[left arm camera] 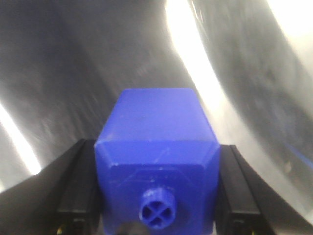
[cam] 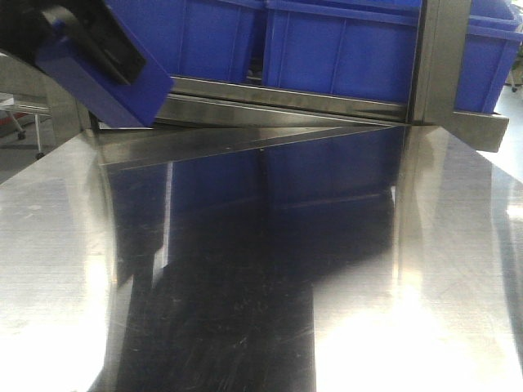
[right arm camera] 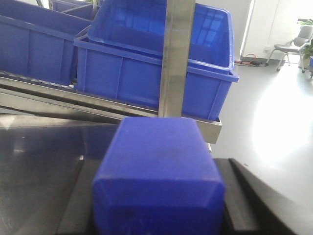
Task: Pick and sort blue part to right shelf
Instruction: 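Close the left gripper on the blue block and lift it, then drive the base back and turn away from the table holding both blocks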
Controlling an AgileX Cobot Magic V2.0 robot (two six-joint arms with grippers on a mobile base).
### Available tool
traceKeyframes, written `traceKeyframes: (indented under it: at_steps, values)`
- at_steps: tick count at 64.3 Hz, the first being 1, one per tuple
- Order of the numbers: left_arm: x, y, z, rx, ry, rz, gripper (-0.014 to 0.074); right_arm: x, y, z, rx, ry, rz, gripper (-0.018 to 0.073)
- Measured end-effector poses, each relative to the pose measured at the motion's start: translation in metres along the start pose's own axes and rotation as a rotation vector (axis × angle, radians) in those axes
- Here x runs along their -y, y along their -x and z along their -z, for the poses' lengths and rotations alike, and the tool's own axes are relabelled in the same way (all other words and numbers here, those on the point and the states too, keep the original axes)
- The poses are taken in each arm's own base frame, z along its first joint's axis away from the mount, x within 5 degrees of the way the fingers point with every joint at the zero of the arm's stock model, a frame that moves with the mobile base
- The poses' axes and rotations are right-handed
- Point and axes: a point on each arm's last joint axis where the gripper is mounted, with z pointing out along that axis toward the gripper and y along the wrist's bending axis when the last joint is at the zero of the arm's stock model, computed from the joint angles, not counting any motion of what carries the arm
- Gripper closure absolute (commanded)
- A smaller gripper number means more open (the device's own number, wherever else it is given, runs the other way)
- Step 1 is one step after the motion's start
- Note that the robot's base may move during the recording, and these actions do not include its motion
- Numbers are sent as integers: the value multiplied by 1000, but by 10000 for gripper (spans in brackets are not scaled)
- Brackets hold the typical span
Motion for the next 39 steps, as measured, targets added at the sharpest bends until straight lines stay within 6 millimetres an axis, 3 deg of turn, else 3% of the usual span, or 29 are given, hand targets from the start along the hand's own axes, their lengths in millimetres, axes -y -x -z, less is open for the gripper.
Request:
traceKeyframes:
  at_steps: [12,28,39]
  values:
    - [-17,-24,26,188,95,45,209,0,0,0,0,0,0,148]
    - [-39,-64,62,309,247,122,209,0,0,0,0,0,0,148]
    - [-40,-90,85,392,322,153,209,0,0,0,0,0,0,148]
